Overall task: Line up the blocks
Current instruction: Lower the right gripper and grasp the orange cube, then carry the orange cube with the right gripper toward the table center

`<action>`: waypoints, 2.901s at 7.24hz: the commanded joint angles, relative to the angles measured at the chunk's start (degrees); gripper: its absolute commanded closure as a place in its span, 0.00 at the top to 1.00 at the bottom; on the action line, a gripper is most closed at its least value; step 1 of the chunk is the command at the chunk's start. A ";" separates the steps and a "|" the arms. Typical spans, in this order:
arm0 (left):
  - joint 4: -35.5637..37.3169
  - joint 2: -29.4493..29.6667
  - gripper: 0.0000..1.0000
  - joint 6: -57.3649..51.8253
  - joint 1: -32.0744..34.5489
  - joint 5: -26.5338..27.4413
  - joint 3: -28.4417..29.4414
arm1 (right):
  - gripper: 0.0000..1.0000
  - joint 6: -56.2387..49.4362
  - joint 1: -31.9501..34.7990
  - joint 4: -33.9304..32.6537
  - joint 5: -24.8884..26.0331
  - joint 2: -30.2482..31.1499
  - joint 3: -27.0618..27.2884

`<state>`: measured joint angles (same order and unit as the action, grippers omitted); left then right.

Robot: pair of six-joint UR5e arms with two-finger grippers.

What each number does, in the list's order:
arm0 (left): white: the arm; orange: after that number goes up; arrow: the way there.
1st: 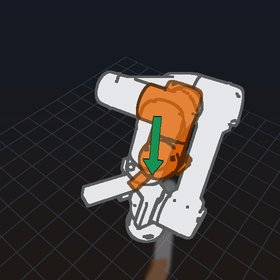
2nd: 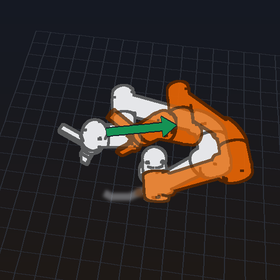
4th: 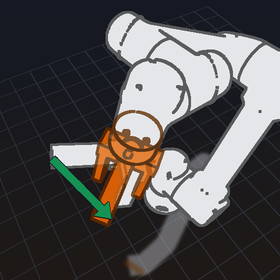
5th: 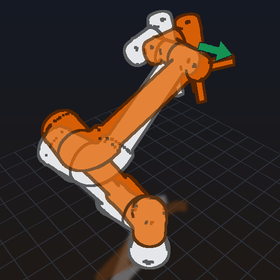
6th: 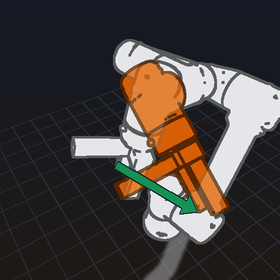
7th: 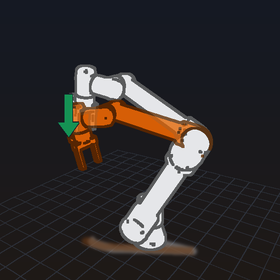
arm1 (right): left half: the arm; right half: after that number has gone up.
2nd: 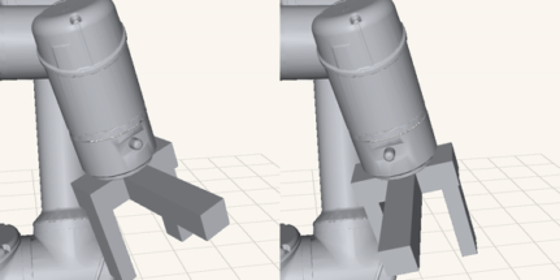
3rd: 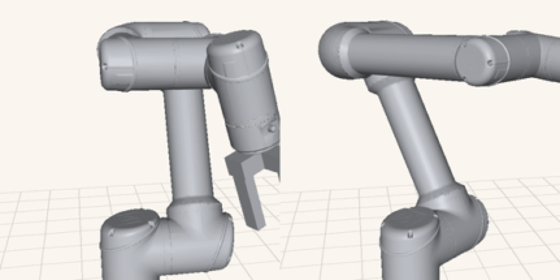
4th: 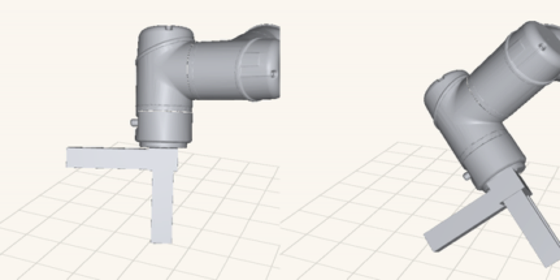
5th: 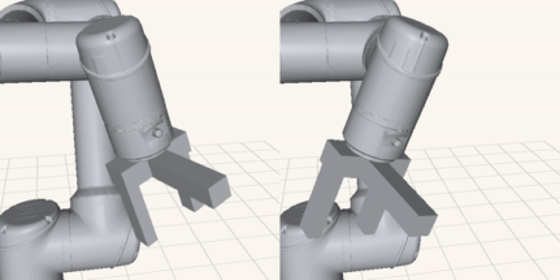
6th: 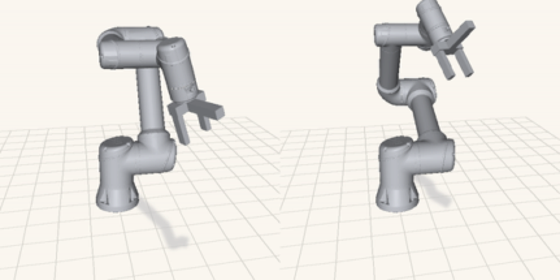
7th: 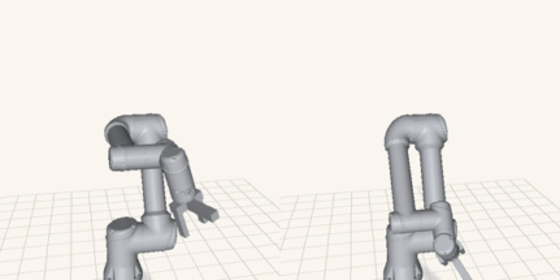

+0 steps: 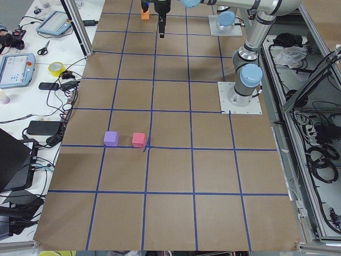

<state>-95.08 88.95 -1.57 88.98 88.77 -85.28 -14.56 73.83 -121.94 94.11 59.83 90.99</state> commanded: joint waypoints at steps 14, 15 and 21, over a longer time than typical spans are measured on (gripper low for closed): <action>0.07 0.00 1.00 -0.01 -0.03 0.18 -0.06 | 0.00 -1.71 -0.09 -2.44 -1.64 0.01 -1.07; 0.07 0.00 1.00 -0.01 -0.03 0.18 -0.06 | 0.00 -0.49 0.26 -0.94 -2.35 0.89 -1.07; 0.07 -0.09 1.00 -0.10 -0.03 0.18 -0.06 | 0.00 13.99 10.61 3.55 -6.84 5.91 -1.16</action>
<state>-95.01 88.87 -1.66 88.95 88.94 -85.34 -4.20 81.91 -118.57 87.73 65.13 89.83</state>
